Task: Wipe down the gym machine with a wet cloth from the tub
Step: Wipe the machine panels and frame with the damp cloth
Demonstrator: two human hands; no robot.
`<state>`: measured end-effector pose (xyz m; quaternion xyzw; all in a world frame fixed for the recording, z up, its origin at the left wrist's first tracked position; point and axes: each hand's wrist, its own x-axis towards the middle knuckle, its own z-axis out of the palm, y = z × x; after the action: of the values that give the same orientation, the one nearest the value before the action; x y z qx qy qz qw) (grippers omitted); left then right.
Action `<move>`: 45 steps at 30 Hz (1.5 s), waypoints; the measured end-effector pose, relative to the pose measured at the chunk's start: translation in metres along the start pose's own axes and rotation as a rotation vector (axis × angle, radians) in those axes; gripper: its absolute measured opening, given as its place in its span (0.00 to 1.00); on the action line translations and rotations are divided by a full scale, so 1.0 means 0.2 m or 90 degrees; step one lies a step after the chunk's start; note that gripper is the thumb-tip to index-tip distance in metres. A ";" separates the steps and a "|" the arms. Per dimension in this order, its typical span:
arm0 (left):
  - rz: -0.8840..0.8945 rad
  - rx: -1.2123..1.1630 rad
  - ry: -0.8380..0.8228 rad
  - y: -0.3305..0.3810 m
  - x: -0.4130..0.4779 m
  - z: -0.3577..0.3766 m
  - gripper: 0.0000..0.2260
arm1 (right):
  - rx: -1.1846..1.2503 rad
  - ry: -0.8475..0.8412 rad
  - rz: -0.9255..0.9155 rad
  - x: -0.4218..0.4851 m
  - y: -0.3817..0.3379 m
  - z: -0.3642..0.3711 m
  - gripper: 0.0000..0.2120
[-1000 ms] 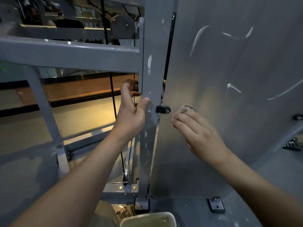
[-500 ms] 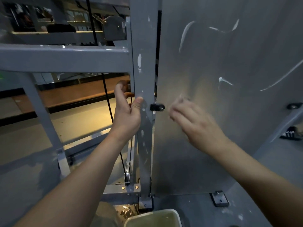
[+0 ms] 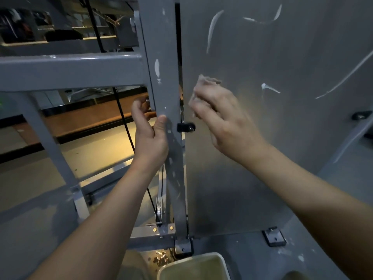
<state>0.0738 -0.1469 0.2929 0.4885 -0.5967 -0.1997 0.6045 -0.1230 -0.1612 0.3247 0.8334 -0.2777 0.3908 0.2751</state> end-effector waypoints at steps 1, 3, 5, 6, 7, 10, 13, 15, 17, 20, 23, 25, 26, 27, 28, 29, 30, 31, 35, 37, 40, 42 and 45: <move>0.005 0.003 -0.002 0.00 0.00 0.00 0.28 | 0.005 0.020 0.014 0.03 -0.01 0.01 0.12; 0.016 0.008 -0.006 0.01 0.00 -0.01 0.27 | -0.014 0.017 0.006 -0.05 -0.03 0.03 0.12; 0.015 0.010 -0.004 0.01 0.00 -0.01 0.29 | -0.021 -0.026 -0.024 -0.23 -0.05 0.04 0.14; 0.014 0.007 -0.002 0.00 0.00 -0.01 0.29 | -0.023 -0.050 -0.042 -0.30 -0.06 0.02 0.14; 0.012 0.003 0.002 0.00 0.00 0.00 0.30 | -0.031 -0.067 -0.061 -0.32 -0.05 0.01 0.14; 0.010 -0.001 0.006 0.00 -0.01 0.01 0.28 | -0.048 -0.012 -0.051 -0.17 0.00 -0.01 0.15; 0.011 -0.010 -0.010 0.00 0.00 0.00 0.26 | -0.036 0.099 0.042 0.05 0.04 -0.01 0.16; 0.014 -0.010 -0.017 0.01 0.00 -0.01 0.27 | -0.011 0.082 0.064 0.01 0.01 0.02 0.18; 0.011 -0.010 -0.013 0.02 0.00 -0.01 0.26 | 0.001 0.011 0.003 -0.13 -0.06 0.03 0.16; 0.005 -0.019 0.000 0.02 -0.01 0.00 0.24 | -0.023 -0.037 -0.063 -0.12 -0.03 -0.02 0.14; -0.007 -0.030 0.007 0.03 -0.02 0.01 0.23 | -0.033 0.070 0.024 0.07 0.02 -0.04 0.14; -0.014 -0.030 0.013 0.04 -0.02 0.01 0.23 | -0.020 0.083 0.057 0.11 -0.01 -0.03 0.14; -0.016 -0.029 0.014 0.04 -0.03 0.00 0.24 | -0.024 0.076 0.039 0.09 -0.02 -0.02 0.13; -0.019 -0.027 0.014 0.05 -0.03 0.00 0.24 | -0.031 0.062 0.014 0.07 -0.02 -0.03 0.13; -0.023 -0.025 0.016 0.05 -0.03 0.00 0.24 | -0.041 0.050 -0.013 0.07 -0.01 -0.05 0.12; -0.026 -0.025 0.018 0.04 -0.03 0.00 0.24 | -0.053 0.052 -0.029 0.09 0.02 -0.07 0.13; -0.029 -0.025 0.020 0.04 -0.03 0.00 0.24 | -0.062 0.065 -0.028 0.15 0.05 -0.10 0.13; -0.031 -0.025 0.022 0.04 -0.03 0.00 0.25 | -0.068 0.094 -0.013 0.22 0.08 -0.12 0.13; -0.032 -0.010 0.039 0.06 -0.05 0.02 0.24 | -0.061 0.200 0.082 0.38 0.09 -0.15 0.15; -0.045 -0.007 0.049 0.06 -0.04 0.02 0.24 | -0.063 0.158 0.071 0.24 0.01 -0.08 0.16; -0.061 -0.008 0.045 0.06 -0.04 0.01 0.24 | -0.080 0.090 0.005 0.15 0.02 -0.09 0.13; -0.064 -0.011 0.036 0.07 -0.04 0.01 0.24 | -0.101 0.140 0.033 0.29 0.11 -0.16 0.14; -0.063 -0.010 0.023 0.08 -0.03 0.00 0.24 | -0.103 0.232 0.124 0.46 0.13 -0.21 0.16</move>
<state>0.0664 -0.1346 0.3026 0.5162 -0.5593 -0.2254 0.6082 -0.1122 -0.1739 0.4284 0.6934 -0.3326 0.5364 0.3477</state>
